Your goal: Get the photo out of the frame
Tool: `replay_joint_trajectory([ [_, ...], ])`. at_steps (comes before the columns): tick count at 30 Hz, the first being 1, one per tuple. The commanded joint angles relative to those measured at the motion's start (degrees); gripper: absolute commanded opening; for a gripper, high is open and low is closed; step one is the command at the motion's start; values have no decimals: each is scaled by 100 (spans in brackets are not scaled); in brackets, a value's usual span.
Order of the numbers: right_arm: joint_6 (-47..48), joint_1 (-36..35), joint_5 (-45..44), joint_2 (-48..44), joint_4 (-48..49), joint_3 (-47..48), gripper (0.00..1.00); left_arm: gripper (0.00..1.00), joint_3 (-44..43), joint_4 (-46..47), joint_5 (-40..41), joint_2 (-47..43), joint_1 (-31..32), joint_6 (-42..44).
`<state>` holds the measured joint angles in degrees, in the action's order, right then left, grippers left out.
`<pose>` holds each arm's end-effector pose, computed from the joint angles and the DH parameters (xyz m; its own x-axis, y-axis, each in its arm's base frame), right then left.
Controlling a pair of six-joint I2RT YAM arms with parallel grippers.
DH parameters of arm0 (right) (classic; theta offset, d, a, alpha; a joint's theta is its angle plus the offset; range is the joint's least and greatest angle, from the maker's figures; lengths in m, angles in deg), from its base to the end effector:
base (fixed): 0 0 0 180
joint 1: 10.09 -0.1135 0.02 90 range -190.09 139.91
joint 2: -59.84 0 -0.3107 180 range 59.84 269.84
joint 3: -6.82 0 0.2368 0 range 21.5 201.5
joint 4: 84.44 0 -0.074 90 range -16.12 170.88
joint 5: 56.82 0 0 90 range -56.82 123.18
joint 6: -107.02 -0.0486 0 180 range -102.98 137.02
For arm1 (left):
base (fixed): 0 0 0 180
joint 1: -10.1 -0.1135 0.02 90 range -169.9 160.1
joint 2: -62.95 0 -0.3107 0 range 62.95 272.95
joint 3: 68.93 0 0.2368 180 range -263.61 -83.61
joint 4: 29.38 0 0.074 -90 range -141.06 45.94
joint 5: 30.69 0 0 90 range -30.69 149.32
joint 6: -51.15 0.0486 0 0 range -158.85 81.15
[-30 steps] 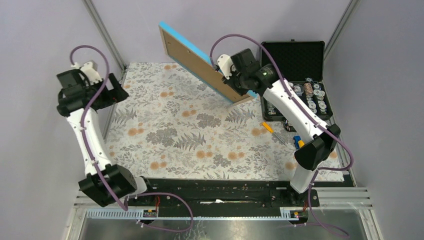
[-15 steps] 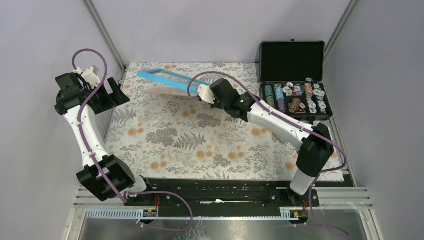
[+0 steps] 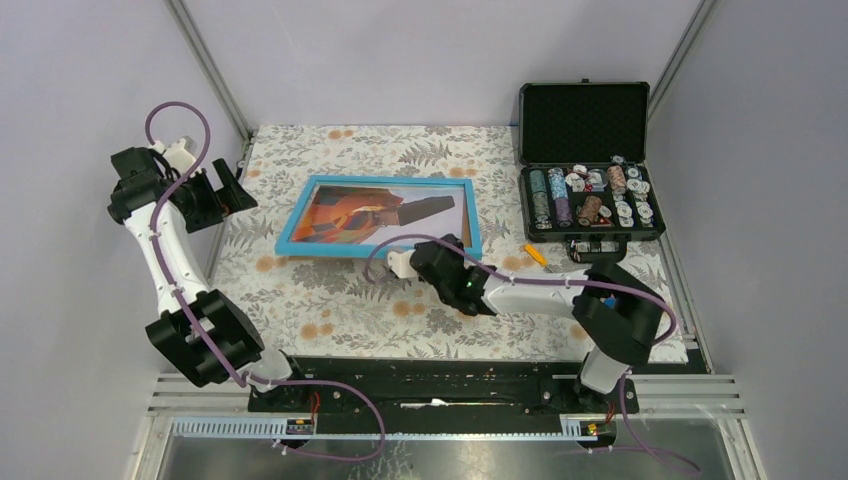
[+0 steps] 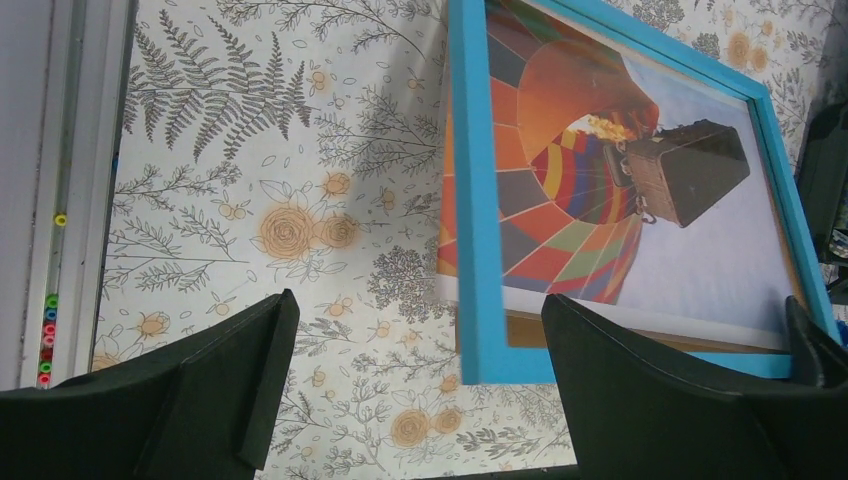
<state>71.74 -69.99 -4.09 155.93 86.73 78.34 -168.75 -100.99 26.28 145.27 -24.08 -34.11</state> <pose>0.2072 0.2988 0.2620 0.1956 -0.9579 -0.2101 -0.4766 0.0943 -0.8741 0.2396 0.1307 0.3997 -0.6850 -0.3814 -0.6207 -0.1506 0.9077 -0.3916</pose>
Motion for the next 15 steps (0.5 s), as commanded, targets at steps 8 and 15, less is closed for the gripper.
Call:
replay_joint_trajectory([
  [8, -96, -750, 139, 1034, 2443, -1130, 34, 99, -84, 198, -238, 114, -66, 189],
  [15, -541, -777, 132, 1684, 2127, -1018, 63, 99, 139, 199, -293, 94, -68, 271],
])
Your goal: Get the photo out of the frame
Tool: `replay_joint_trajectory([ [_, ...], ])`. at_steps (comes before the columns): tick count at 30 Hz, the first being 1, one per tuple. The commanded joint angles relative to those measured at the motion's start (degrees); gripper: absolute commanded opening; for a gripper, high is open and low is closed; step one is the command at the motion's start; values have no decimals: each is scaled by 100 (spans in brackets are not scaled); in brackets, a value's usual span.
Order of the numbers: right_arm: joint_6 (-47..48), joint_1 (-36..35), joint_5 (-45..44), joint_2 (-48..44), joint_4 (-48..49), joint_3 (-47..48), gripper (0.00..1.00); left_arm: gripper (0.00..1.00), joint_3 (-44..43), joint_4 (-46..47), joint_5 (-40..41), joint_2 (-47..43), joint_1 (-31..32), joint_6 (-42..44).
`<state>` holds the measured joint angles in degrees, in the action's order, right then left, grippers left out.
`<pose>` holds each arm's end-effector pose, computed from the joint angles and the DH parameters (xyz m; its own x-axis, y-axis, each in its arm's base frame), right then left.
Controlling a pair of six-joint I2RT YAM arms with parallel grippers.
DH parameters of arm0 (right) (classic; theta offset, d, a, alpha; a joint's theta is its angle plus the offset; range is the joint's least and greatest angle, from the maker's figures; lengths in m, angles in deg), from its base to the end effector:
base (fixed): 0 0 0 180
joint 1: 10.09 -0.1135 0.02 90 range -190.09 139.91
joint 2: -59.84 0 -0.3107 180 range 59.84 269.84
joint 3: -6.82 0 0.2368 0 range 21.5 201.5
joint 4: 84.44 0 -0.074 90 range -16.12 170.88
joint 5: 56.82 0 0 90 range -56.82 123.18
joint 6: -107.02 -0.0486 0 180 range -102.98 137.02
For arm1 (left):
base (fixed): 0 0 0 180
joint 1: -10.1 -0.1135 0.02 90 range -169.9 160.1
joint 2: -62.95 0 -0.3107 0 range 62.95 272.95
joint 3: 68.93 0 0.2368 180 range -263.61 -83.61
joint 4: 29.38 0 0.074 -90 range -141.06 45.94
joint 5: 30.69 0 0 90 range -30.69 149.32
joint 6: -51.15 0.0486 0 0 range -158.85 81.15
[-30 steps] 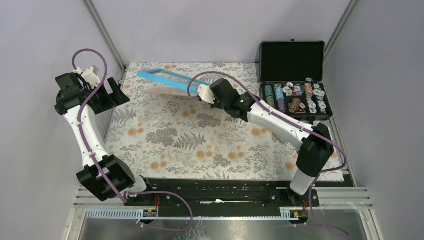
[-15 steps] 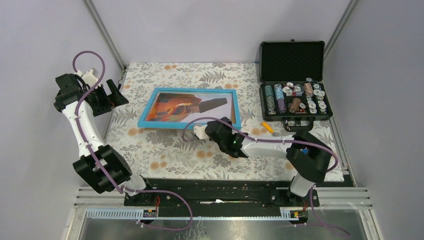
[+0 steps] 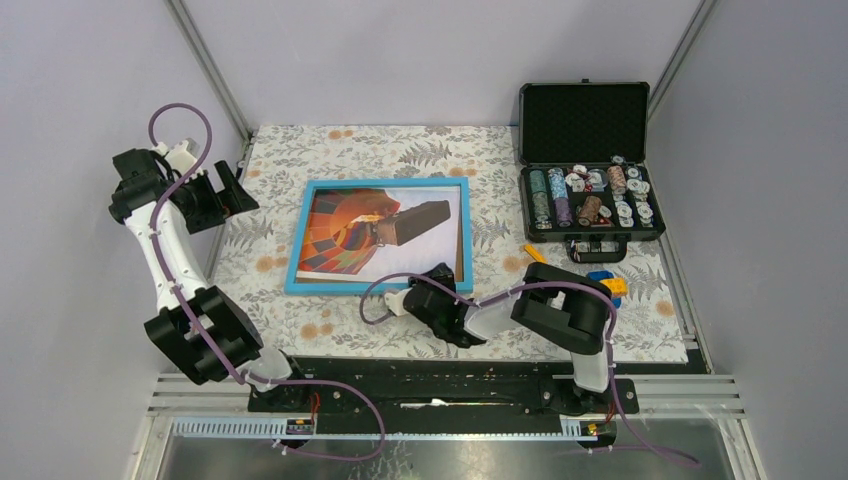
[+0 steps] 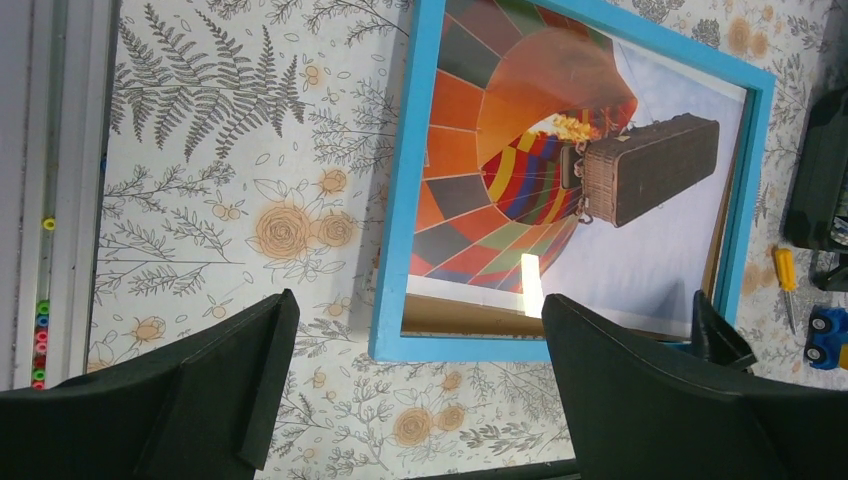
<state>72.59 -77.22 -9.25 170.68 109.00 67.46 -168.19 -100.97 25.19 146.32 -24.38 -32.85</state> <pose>0.1741 0.3283 0.1562 0.2562 -0.9592 -0.1199 -0.4576 -0.0110 -0.8891 0.2432 0.1339 0.3926 -0.6990 -0.3751 -0.6089 -0.1358 0.9055 -0.4019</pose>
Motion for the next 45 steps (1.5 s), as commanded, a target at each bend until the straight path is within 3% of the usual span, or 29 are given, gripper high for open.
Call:
replay_joint_trajectory([
  [1, -748, -64, 686, 217, -224, 91, 68, 99, 106, 193, -175, -32, -36, 174],
  [11, -1748, -396, 1242, -47, -1692, 310, 100, 99, 225, 193, -192, -70, -35, 292],
  [17, -2354, -663, 1677, -272, -2538, 623, 100, 99, 403, 197, -215, -152, -37, 365],
  [23, -2952, -696, 2682, -506, -3521, 1051, 100, 99, 497, 170, -267, -233, -34, 449],
  [33, -3153, -709, 3935, -965, -4049, 1489, 100, 99, 495, -386, -355, -339, -41, 1127],
  [38, -3736, 187, 5317, -1033, -5113, 2880, 100, 99, 810, -1417, -274, -473, -41, 2587],
  [45, -4067, 1914, 6210, -381, -6025, 4807, 100, 89, 2168, -2247, 154, -1168, -34, 4788],
])
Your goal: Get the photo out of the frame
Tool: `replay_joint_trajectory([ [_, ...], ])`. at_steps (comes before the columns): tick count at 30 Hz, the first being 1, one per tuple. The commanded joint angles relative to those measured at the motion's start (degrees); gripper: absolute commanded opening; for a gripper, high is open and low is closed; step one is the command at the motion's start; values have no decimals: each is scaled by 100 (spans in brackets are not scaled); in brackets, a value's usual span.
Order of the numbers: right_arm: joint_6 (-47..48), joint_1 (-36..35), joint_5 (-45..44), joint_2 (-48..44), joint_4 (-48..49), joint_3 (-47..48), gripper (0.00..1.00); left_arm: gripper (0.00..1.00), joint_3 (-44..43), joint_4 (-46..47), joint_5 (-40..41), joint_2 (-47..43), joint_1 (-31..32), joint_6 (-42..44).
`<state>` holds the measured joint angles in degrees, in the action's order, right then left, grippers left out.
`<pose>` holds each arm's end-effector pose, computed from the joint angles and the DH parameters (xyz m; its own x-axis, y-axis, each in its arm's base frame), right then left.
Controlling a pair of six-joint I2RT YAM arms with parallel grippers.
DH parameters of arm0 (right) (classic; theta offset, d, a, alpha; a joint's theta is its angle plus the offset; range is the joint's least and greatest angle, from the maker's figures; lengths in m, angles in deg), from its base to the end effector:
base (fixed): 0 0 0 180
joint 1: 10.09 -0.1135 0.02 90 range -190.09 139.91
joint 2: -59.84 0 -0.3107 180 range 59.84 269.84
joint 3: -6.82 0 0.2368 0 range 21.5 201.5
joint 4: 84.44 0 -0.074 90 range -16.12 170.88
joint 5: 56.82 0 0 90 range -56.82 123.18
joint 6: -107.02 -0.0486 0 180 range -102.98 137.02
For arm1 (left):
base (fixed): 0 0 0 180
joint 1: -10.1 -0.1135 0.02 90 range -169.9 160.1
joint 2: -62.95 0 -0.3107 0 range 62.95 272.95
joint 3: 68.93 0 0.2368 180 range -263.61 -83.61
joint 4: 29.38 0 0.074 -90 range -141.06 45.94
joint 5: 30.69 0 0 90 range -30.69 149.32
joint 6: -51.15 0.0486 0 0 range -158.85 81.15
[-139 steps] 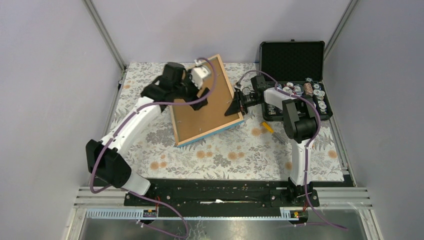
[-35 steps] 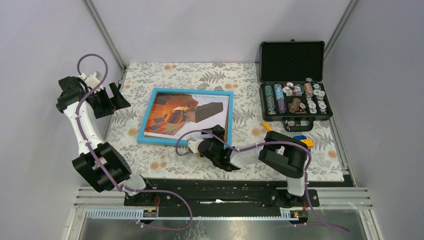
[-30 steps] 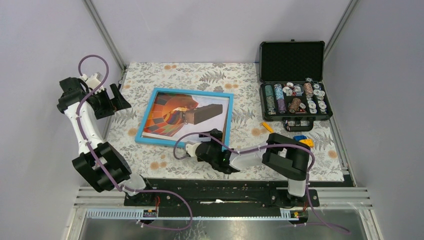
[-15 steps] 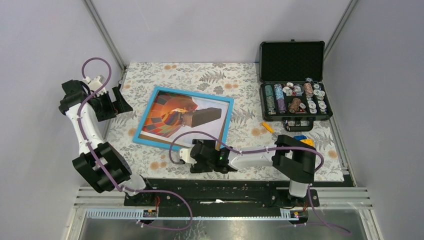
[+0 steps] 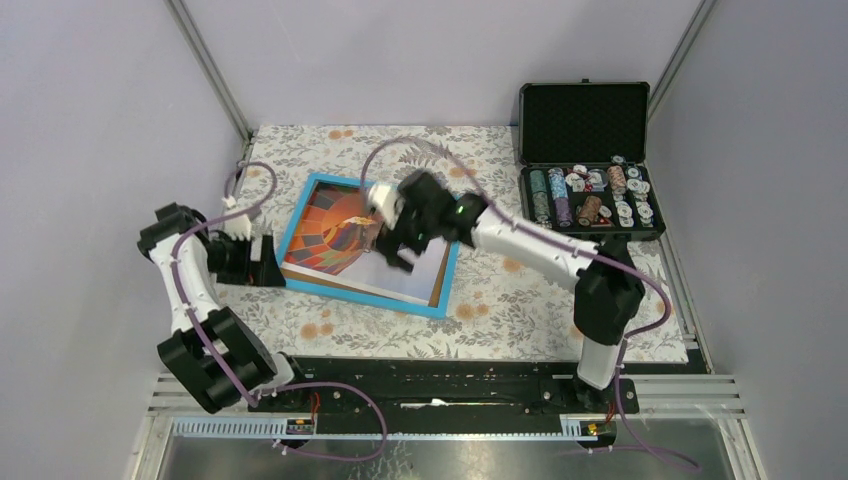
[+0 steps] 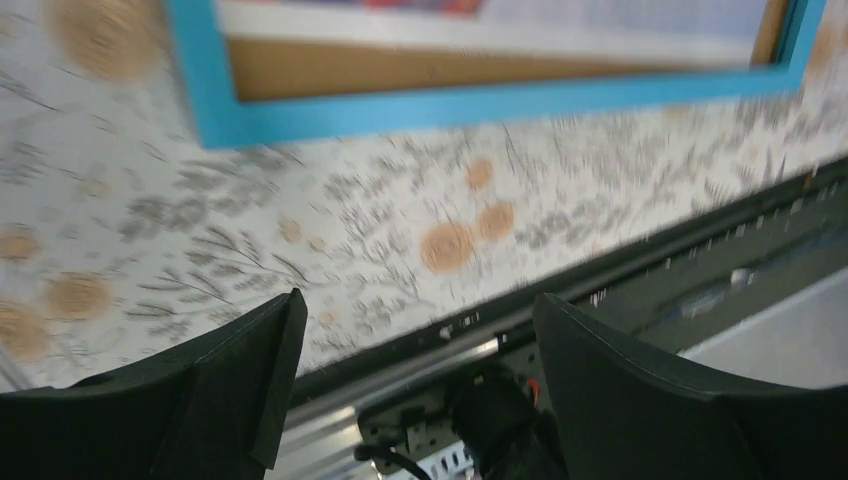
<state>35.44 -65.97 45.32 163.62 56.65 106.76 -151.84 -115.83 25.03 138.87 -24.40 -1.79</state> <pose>0.2269 0.3530 0.3169 -0.0781 -0.6660 -0.7418 -0.9704 0.2214 -0.0966 0.1806 0.0909 0.3315 -0.8774 0.0012 -0.4797 0.1826 0.9256 -0.3316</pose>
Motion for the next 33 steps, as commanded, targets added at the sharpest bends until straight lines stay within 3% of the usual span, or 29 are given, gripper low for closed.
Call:
replay_joint_trajectory([
  [1, -414, 1055, 724, 599, -889, 1152, 100, 87, 684, -813, 208, -482, -37, 1865],
  [6, -703, 1890, 863, 1651, -1032, 2334, 100, 81, 1291, -726, 324, -666, -39, 2489],
  [17, -754, 2691, 1033, 3705, -1312, 4694, 100, 83, 1927, 73, 372, -716, 5, 2356],
  [26, -779, 2775, 1660, 4190, -1321, 4489, 100, 84, 2284, 1095, 578, -590, 225, 1675],
  [33, -844, 2815, 1921, 4151, -1475, 4004, 100, 81, 2516, 2235, 754, -309, 840, 637],
])
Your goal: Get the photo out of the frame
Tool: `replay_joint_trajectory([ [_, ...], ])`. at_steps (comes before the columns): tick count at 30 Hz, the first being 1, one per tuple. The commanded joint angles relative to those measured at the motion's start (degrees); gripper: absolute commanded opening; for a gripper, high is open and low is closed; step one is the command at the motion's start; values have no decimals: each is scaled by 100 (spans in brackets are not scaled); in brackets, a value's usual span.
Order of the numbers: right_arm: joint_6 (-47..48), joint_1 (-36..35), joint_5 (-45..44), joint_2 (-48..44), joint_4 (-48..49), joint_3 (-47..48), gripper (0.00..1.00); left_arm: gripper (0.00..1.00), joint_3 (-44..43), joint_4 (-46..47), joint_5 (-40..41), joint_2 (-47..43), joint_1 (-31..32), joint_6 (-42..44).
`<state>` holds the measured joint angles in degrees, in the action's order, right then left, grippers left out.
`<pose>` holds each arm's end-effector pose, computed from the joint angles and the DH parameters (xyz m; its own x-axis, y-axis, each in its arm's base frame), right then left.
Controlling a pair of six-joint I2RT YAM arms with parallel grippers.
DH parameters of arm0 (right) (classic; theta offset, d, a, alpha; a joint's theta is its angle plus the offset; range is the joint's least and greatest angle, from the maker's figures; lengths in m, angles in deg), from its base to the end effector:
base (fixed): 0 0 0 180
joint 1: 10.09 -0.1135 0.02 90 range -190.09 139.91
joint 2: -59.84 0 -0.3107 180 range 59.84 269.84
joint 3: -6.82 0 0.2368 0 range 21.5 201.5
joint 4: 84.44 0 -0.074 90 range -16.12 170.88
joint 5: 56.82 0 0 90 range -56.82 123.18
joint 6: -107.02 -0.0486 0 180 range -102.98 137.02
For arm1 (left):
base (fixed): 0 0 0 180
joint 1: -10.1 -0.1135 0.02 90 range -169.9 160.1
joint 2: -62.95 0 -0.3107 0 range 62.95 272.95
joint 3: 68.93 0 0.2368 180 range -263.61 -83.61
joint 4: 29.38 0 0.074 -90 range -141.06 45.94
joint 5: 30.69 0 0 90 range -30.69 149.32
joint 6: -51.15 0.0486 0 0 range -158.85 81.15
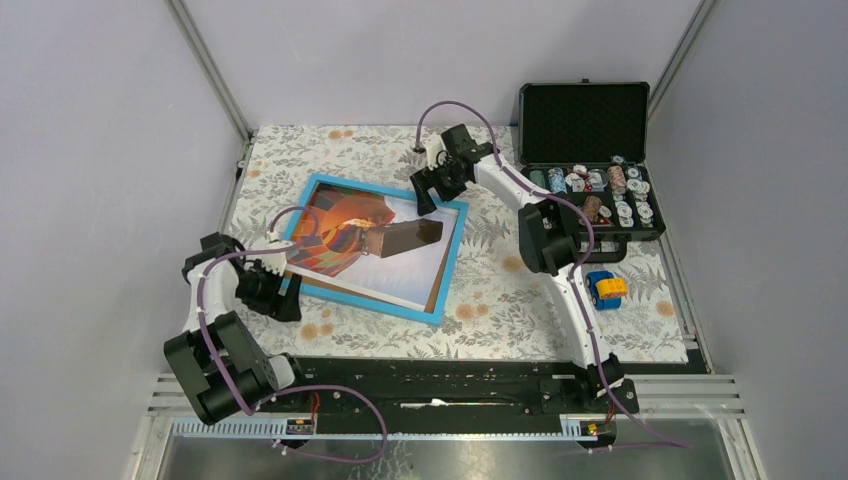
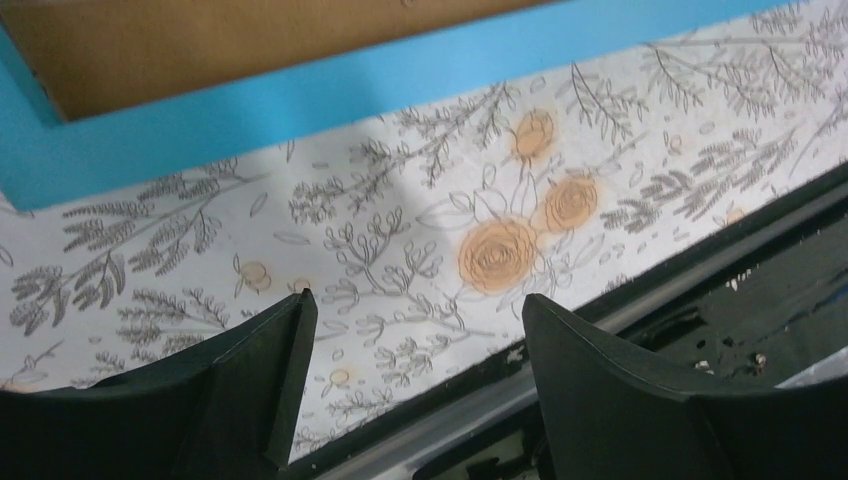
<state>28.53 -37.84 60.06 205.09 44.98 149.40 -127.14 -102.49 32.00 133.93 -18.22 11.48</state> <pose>0.5049 0.2905 0.1855 -0.5642 -0.4979 -0.6586 -0.7830 0.5756 0.2356 0.1498 0.0554 0.2380 -0.8626 0.3121 -0.3981 0.4253 0.8735 -0.2368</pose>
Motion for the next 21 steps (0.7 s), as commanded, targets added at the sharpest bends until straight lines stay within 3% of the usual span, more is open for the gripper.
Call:
replay_joint_trajectory([
  [1, -161, 21, 475, -42, -300, -372, 100, 80, 45, 1025, 42, 281, 271, -820],
  [13, -299, 103, 1058, -1088, -240, -2526, 98, 75, -429, 2072, -156, 1420, 487, -1555],
  [21, -832, 101, 1436, -1964, 547, -4515, 98, 77, -907, 2424, -580, 2105, 818, -2054],
])
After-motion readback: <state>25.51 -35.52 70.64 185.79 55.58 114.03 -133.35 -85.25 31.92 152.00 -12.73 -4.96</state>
